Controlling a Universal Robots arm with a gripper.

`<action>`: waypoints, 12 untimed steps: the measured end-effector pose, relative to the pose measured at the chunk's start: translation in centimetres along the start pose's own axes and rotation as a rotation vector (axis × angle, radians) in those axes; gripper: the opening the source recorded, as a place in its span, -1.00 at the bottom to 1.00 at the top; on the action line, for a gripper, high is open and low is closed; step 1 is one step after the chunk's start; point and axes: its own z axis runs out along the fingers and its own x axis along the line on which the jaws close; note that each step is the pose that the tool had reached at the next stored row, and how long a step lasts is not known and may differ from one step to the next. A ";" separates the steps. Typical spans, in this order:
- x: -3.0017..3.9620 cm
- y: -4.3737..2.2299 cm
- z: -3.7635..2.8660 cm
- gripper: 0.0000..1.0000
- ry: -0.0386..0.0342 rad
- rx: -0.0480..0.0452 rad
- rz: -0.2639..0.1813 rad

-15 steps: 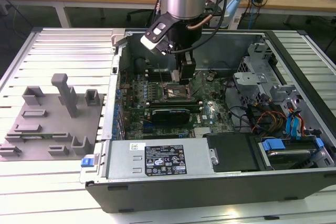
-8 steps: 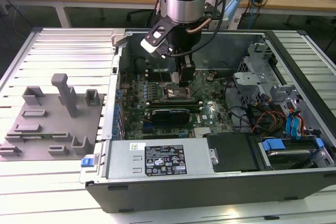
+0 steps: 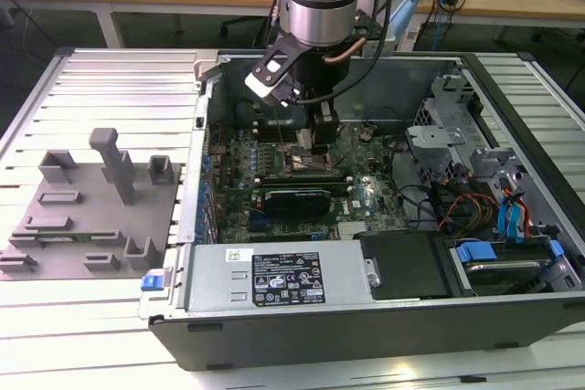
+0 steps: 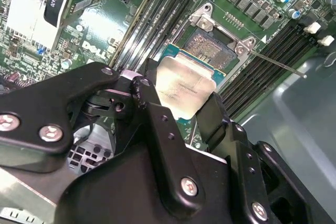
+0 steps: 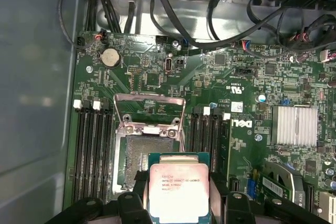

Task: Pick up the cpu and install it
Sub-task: 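Place the cpu into insertion slot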

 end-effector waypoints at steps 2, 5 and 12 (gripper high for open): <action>0.11 -0.01 0.26 0.09 0.0001 0.0000 -0.002; 0.29 -0.03 0.70 0.09 0.0003 0.0001 -0.006; 0.94 -0.05 1.48 0.09 0.0010 -0.0002 -0.010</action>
